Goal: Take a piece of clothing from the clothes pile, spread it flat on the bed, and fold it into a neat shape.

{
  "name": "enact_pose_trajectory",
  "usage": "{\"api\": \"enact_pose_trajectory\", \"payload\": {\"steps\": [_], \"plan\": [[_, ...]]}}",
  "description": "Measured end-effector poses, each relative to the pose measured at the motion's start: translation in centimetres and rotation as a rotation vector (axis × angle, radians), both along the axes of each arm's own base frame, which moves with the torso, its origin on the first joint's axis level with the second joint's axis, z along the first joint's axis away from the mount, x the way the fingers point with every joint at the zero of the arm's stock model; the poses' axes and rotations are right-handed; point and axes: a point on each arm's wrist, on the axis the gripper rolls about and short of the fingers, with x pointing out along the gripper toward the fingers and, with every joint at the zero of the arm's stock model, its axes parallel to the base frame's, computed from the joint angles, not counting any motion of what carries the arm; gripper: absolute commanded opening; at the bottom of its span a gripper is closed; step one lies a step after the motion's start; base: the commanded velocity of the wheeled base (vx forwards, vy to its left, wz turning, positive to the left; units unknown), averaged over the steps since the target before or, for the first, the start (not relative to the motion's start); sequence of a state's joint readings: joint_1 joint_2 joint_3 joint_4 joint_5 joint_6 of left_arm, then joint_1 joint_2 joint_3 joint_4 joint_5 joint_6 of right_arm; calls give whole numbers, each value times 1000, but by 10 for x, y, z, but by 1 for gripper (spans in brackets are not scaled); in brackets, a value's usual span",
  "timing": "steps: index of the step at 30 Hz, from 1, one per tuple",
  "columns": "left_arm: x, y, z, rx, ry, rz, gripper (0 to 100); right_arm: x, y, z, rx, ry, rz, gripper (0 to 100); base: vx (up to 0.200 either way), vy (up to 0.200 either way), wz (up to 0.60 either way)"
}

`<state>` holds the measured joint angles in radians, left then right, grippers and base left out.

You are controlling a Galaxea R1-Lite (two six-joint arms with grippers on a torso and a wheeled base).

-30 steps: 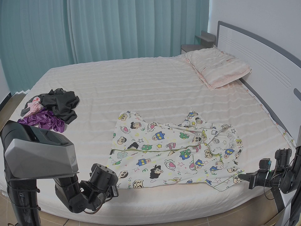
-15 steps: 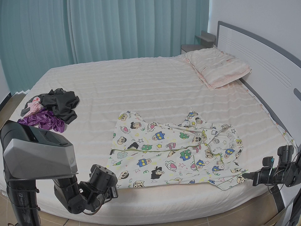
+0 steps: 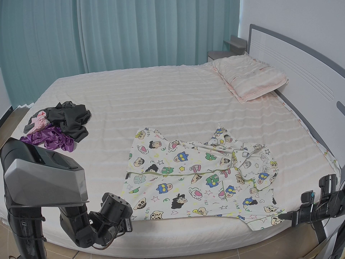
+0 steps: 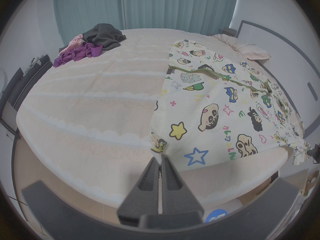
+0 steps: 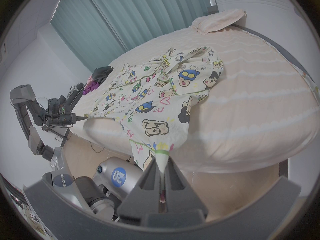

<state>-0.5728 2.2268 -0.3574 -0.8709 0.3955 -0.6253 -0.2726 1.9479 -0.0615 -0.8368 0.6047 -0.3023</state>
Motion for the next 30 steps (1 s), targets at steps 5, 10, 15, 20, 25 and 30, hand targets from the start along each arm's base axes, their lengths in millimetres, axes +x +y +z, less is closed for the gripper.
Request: {"api": "enact_pose_trajectory", "payload": {"steps": [5, 10, 15, 20, 25, 30], "plan": [[-5, 2, -2, 17, 20, -16, 0, -9, 2, -6, -5, 39, 20, 0, 0, 0, 0], [-13, 0, -5, 13, 54, -50, 0, -12, 2, -9, -2, 61, 21, 0, 0, 0, 0], [-16, 0, -5, 6, 70, -66, 100, -14, 2, -11, 5, 90, 21, 100, 0, 0, 0], [-17, 0, -6, 4, 74, -66, 100, -16, 2, -12, 8, 104, 21, 100, 0, 0, 0], [-19, 1, -4, -12, 76, -60, 100, -16, 2, -12, -10, 115, 12, 100, 0, 0, 0], [-22, 4, 7, -81, 61, -30, 100, -17, -3, -10, -34, 104, -25, 100, 0, 0, 0]]}}
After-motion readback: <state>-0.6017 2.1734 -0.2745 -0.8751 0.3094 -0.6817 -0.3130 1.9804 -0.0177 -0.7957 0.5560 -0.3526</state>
